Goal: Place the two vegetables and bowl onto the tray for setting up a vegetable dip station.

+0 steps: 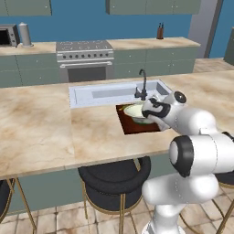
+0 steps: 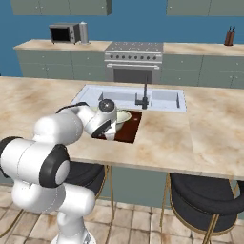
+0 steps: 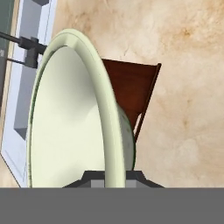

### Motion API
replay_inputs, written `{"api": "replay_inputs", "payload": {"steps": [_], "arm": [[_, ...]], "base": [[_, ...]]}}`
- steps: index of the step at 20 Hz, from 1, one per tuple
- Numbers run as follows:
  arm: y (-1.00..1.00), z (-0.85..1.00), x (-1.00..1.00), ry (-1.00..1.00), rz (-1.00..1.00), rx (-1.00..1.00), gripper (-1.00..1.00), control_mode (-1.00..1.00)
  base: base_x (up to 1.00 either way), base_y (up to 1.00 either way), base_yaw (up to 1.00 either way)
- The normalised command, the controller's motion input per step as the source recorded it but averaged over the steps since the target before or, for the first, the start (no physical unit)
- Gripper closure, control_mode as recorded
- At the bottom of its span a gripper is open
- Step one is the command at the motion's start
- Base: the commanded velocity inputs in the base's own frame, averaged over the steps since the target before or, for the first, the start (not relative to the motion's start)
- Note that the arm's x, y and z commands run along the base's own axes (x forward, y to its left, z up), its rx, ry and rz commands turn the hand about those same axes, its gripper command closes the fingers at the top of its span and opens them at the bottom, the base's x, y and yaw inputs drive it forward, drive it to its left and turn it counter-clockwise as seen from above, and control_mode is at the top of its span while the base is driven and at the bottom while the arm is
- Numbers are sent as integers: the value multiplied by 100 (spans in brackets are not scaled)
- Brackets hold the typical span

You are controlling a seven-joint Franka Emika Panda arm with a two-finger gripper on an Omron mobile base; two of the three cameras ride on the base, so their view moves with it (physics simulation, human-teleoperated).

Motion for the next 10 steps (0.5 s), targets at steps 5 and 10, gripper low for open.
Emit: {"api": "replay_inputs", "payload": {"steps": [5, 10], "arm": [[7, -20, 13, 0, 0, 0, 100, -100], [0, -12, 6, 1, 0, 0, 100, -100]], "base": [[0, 0, 0], [0, 0, 0]]}}
